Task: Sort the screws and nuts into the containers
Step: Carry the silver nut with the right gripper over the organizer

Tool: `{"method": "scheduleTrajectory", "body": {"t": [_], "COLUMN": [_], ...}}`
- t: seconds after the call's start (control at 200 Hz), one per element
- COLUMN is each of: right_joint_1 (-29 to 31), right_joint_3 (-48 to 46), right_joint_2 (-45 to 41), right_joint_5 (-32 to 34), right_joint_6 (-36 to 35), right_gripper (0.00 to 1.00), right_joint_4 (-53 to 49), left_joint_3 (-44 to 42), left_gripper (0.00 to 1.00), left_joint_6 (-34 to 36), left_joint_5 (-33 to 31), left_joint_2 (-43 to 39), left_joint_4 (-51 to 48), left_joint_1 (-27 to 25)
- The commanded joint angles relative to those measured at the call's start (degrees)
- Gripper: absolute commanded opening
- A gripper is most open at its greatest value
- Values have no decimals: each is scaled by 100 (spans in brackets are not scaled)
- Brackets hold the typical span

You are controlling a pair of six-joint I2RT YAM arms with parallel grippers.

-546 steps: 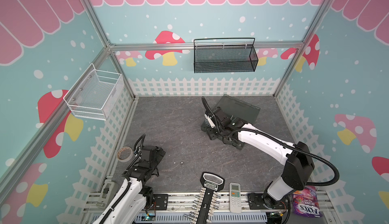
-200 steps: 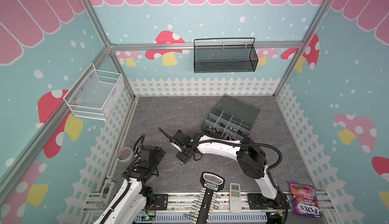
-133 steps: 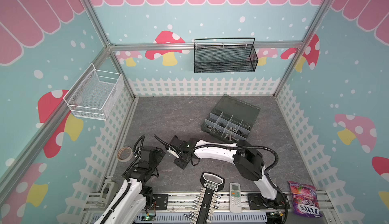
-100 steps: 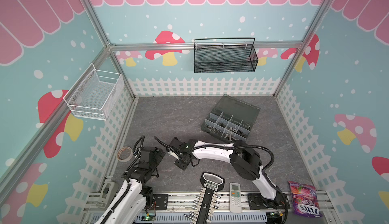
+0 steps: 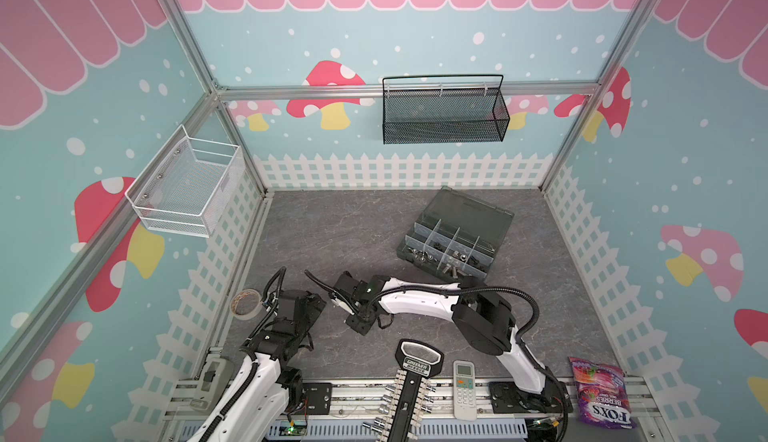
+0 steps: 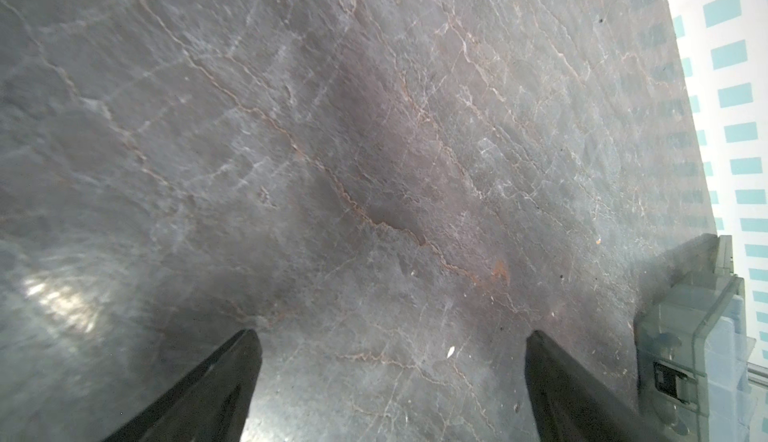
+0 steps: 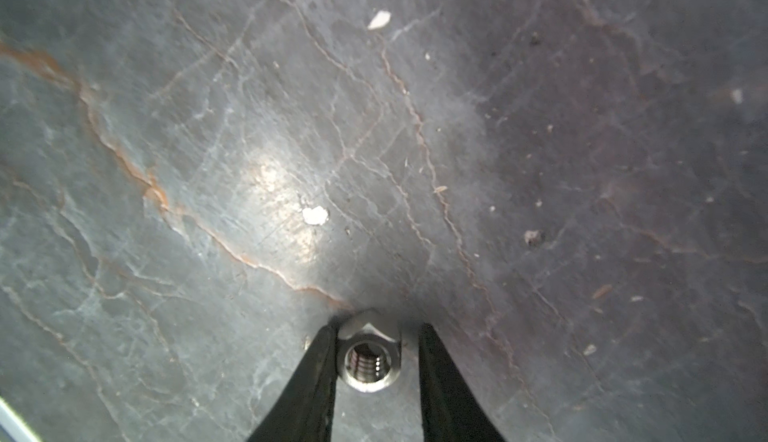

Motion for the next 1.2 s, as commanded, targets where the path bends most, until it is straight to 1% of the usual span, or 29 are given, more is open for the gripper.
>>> {"method": "scheduleTrajectory", "body": {"t": [0.0,0.135,0.265,0.39,0.605,0.79,0.99,1.196], "right_joint_1": [28,19,-31,-127,-464,-1121,-2138,-3107], "right_joint_3": [-92,-185,-236,-318,-506,-900,-1465,-1960], "right_joint_2": [218,121,-72,-303,-866,-1568,-2389,-2946], "right_joint_5": [148,274,454,486,765,799,822,599], "right_joint_6": [33,141,259,366,501,522,488,390], "right_gripper": [28,17,14,9,4,2,2,3], "right_joint_4": [-309,-308,-295,-217,-156,-73,61,285], "left_joint_3": [-52,-48,-46,-44,-35,9,62,84], "left_gripper": [100,100,100,100,100,100,100,100], "left_joint_6": [-176,-178,-167,-169,-166,-144,-122,-113], "left_joint_5": [-35,-35,-41,-26,-30,-45,-52,-20], "left_joint_2": [-64,-83,-89,-89,-102,-81,-10,57], "left_joint_4": [-37,-62,-66,-73,-82,-78,-61,-23], "left_joint_1": [36,36,40,38,44,49,53,53]}}
